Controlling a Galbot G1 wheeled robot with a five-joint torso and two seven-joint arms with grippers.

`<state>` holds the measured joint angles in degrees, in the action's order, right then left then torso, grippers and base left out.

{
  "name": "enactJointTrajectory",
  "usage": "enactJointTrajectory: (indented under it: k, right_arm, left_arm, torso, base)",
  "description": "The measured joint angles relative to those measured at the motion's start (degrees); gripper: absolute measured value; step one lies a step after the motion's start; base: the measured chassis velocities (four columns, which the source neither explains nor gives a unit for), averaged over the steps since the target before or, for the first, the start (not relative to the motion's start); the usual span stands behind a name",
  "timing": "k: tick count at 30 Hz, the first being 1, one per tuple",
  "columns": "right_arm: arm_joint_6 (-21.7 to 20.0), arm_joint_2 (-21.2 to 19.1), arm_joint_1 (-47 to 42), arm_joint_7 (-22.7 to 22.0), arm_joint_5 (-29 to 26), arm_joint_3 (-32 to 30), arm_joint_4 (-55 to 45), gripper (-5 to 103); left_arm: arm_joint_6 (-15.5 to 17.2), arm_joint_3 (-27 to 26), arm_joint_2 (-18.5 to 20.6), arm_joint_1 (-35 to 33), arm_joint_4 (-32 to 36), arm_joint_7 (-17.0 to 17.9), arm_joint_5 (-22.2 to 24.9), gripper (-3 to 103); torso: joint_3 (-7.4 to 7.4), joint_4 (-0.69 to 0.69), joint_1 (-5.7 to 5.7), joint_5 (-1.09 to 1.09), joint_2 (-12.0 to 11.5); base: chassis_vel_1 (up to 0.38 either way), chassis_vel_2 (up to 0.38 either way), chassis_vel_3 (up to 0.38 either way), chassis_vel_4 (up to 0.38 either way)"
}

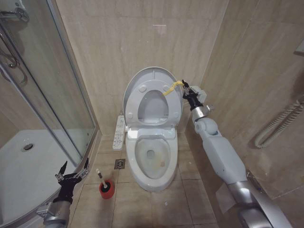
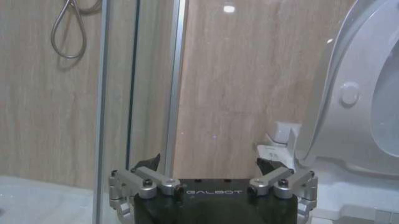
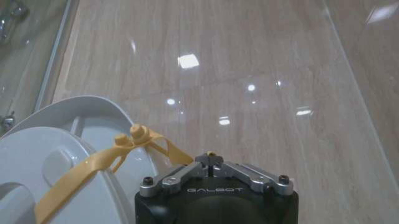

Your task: Open the toilet lid, clean the toilet bowl with a toilet brush, close the toilet lid, and flush.

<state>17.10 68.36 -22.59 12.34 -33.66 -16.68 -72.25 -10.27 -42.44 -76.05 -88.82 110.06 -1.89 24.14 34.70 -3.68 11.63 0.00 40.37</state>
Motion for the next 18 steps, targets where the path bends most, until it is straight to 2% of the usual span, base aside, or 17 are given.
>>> enactJointTrajectory:
  k: [8,10,18]
  right_arm:
    - [-0.7,-0.4,6.7,0.0,-0.9,3.1,5.6,0]
    - [-0.6,1.2,11.0,0.1,-0.8,4.1,12.9,0]
    - [-0.5,4.2,14.5,0.5,0.7,3.4,19.6,0]
  left_arm:
    - [-0.4,-0.6,-0.2,-0.6,0.5,-0.1,0.5,100]
    - [-0.5,-1.2,0.2,-0.6,0.6,-0.1,1.1,100]
    - [-0.5,-1.4,0.7,0.0,0.0,-0.1,1.9,100]
  torso:
    - [-0.01,0.01,0.00,0.00,0.0]
    - [0.00,0.01,0.00,0.00,0.0]
    - [-0.01,0.02,-0.01,-0.01,0.0]
  base:
    - [0.000,0.000,0.000,0.000]
    - [0.000,0.000,0.000,0.000]
    - [0.000,0.000,0.000,0.000]
